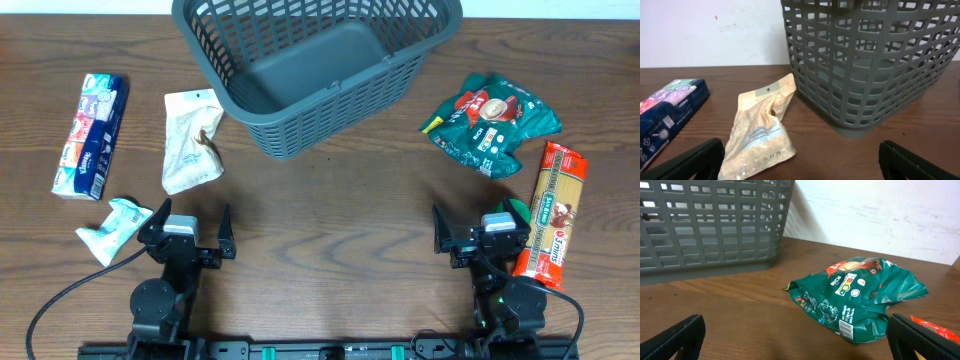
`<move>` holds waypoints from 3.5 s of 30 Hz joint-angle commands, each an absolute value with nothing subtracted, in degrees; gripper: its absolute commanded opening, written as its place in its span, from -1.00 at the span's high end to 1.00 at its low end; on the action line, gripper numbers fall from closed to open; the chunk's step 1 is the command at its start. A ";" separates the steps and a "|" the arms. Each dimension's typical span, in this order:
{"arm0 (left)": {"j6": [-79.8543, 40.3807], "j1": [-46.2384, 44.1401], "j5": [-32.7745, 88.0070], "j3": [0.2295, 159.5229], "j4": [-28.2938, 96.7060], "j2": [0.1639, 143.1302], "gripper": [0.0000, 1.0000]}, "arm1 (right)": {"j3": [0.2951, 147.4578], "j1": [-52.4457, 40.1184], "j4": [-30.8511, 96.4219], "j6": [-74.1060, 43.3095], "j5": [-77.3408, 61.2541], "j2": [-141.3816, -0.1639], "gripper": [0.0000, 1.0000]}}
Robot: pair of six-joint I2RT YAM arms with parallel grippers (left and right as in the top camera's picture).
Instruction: Pack container
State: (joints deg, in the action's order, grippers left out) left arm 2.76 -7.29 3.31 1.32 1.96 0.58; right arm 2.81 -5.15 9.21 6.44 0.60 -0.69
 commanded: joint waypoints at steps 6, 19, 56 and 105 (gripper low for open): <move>2.46 -7.42 4.05 0.23 3.81 0.23 -0.97 | 2.55 -4.69 9.23 5.63 0.58 -0.32 -0.98; 2.46 -7.42 4.05 0.23 3.81 0.23 -0.97 | 2.55 -4.69 9.23 5.63 0.58 -0.32 -0.99; 2.46 -7.42 4.05 0.23 3.81 0.23 -0.97 | 2.55 -4.69 9.23 5.61 0.58 -0.32 -0.99; -6.52 -7.42 9.13 96.36 57.60 71.31 -0.97 | 108.36 -2.98 59.96 1.30 -24.47 -89.06 -0.13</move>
State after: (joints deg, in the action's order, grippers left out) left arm -7.46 -7.29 5.89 94.50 57.21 71.70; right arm 104.05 -3.44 60.07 -1.30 -18.85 -87.83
